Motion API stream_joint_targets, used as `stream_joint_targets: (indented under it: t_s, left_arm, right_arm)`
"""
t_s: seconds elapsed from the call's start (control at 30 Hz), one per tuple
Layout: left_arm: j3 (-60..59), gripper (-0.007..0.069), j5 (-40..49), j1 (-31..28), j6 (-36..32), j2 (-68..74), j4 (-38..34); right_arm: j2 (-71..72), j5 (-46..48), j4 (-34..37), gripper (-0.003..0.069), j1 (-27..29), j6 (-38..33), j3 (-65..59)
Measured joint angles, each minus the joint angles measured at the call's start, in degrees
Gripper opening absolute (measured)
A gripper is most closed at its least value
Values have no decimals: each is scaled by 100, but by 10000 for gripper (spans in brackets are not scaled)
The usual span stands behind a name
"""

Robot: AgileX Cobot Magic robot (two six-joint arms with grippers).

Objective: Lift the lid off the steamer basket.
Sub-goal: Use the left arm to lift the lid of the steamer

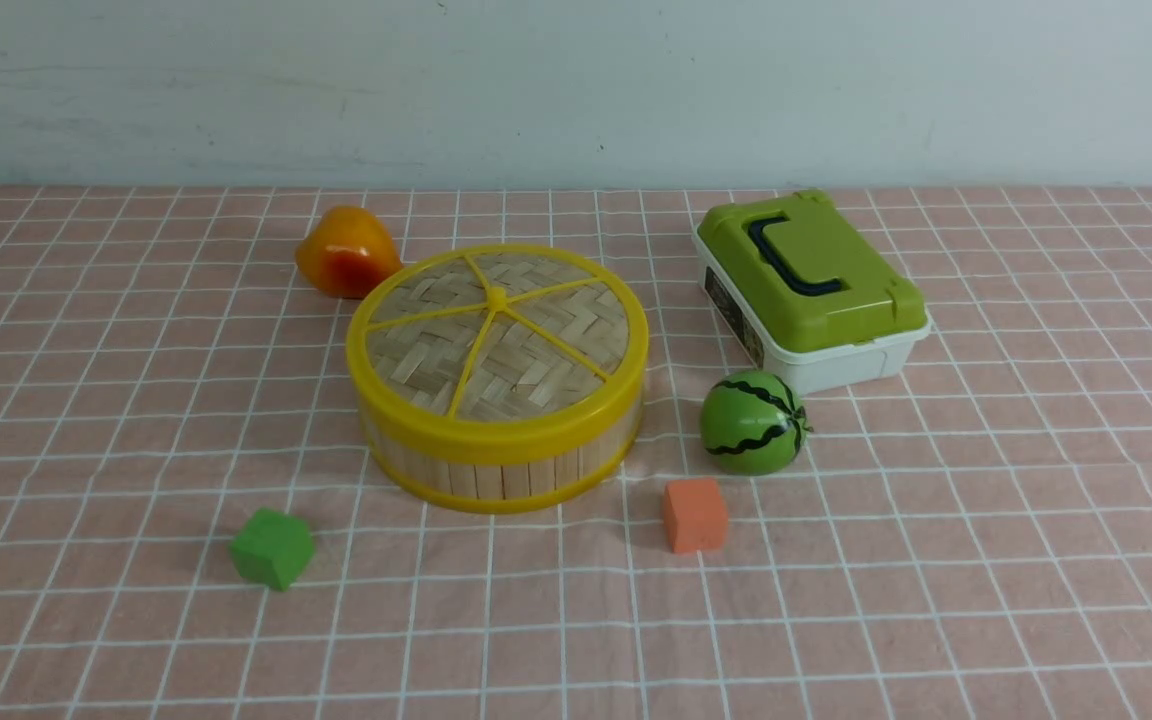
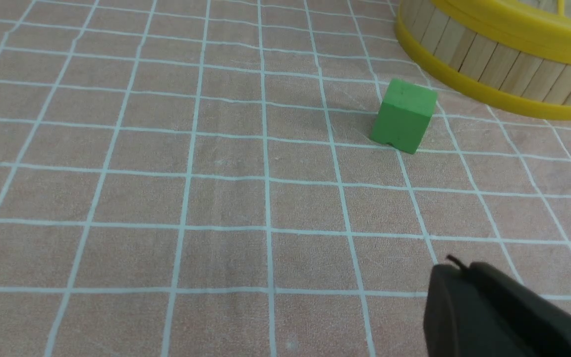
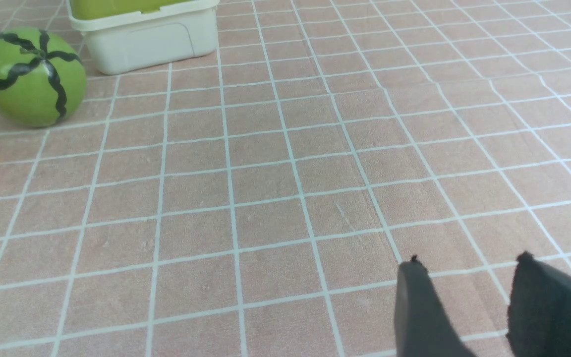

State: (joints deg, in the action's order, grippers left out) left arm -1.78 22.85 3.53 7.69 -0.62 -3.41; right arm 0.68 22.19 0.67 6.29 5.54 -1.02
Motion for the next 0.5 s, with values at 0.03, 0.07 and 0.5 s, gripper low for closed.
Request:
stream_joint_targets:
  t_s: [0.03, 0.07, 0.5]
  left_arm:
    - [0, 15, 0, 0, 0, 0, 0]
    - [0, 16, 0, 0, 0, 0, 0]
    - [0, 18, 0, 0, 0, 0, 0]
  right_arm:
    - [0, 0, 0, 242, 0, 0, 0]
    - [0, 0, 0, 242, 0, 0, 0]
    - [0, 0, 0, 241, 0, 0, 0]
